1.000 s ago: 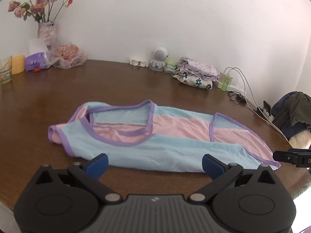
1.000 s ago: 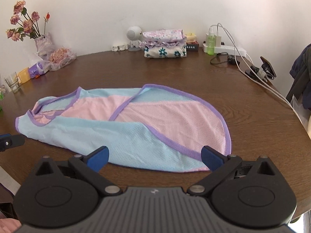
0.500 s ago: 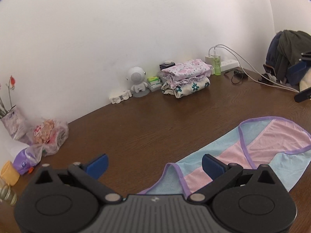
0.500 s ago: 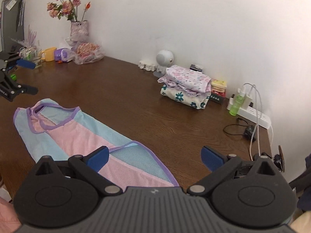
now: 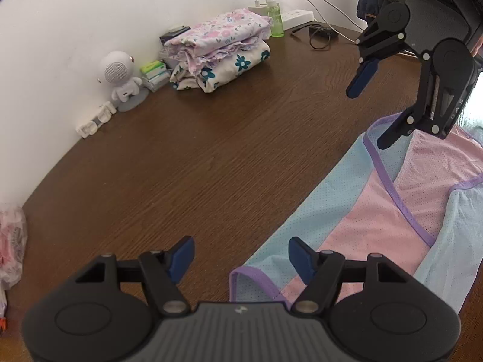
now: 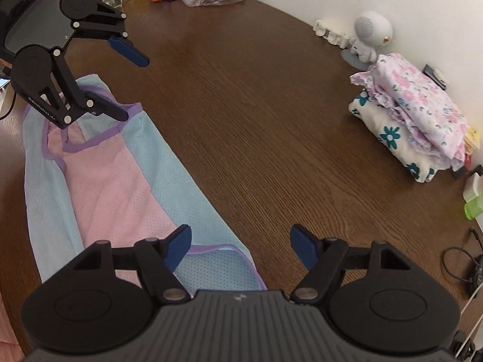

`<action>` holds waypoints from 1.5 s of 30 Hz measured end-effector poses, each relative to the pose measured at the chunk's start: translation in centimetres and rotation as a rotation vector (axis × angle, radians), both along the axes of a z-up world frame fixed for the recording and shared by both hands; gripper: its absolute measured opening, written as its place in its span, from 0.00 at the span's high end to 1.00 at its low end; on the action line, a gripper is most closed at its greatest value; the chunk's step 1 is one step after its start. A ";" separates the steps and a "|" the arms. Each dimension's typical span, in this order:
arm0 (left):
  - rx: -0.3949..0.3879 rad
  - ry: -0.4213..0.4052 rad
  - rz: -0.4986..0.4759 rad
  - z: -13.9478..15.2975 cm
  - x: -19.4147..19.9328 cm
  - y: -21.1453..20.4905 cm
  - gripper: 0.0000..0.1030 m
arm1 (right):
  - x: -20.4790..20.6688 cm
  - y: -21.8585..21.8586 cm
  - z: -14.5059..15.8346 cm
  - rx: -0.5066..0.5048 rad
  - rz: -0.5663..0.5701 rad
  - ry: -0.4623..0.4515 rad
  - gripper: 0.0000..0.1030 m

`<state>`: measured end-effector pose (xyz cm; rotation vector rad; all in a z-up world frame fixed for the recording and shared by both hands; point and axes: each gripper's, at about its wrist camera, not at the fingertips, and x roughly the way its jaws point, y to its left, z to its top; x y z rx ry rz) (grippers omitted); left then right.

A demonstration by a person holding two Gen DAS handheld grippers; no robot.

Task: Fold clothes
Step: 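Grasp the lavender trim with the left gripper while the right gripper approaches the garment, then grasp the garment's trimmed end with the right gripper while the left gripper holds the other end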

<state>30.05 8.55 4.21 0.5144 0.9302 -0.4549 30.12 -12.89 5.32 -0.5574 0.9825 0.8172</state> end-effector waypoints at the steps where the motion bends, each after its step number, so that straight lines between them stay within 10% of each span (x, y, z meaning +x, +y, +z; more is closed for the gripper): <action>1: -0.009 0.016 -0.007 -0.3 0.3 0.0 0.35 | 0.3 0.1 -0.4 -0.001 0.008 0.014 0.29; 21: -0.063 0.229 -0.097 -2.8 3.2 1.6 0.69 | 2.4 0.6 -3.1 -0.059 0.112 0.146 0.70; 27: -0.069 0.243 -0.128 -2.7 2.8 1.4 0.95 | 1.7 1.2 -3.0 -0.081 0.149 0.148 0.94; 38: 0.003 -0.121 -0.217 -0.2 -4.9 1.3 0.96 | -4.2 0.3 -0.6 -0.061 0.207 -0.090 0.96; 45: 0.198 -0.344 -0.340 -2.4 -14.1 -1.5 0.95 | -13.5 0.1 -0.6 -0.147 0.329 -0.349 0.96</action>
